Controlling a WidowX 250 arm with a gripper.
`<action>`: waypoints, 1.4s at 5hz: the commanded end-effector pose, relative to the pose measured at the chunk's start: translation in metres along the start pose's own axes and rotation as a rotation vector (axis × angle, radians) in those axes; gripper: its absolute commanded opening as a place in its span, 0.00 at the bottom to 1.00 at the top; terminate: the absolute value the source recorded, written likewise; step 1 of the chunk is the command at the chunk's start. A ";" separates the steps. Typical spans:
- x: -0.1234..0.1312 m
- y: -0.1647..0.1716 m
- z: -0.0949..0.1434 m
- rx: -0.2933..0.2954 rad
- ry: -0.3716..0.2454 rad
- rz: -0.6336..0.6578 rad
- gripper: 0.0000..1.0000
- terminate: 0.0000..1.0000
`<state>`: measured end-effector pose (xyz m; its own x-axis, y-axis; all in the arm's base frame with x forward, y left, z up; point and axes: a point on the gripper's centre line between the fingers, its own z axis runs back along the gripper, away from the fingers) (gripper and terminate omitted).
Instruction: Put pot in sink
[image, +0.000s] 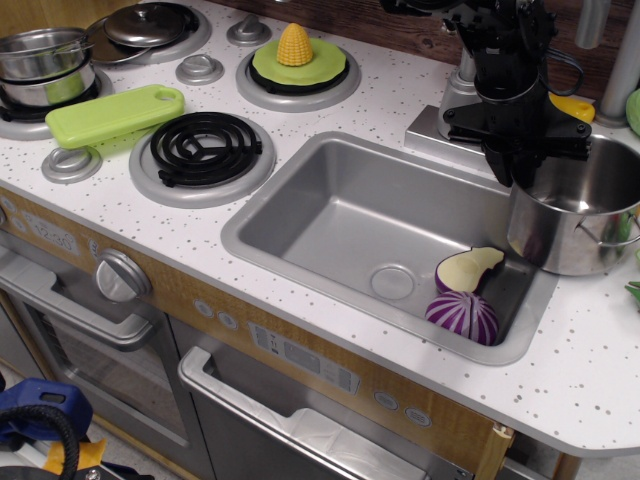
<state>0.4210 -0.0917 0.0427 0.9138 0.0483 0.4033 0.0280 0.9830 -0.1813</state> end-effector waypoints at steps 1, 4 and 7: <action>0.020 0.005 0.030 0.032 -0.034 -0.048 0.00 0.00; 0.029 0.075 0.084 0.250 0.019 -0.354 0.00 0.00; -0.005 0.127 0.067 0.206 -0.036 -0.603 1.00 0.00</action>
<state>0.3869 0.0312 0.0432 0.7357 -0.5220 0.4315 0.4853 0.8508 0.2018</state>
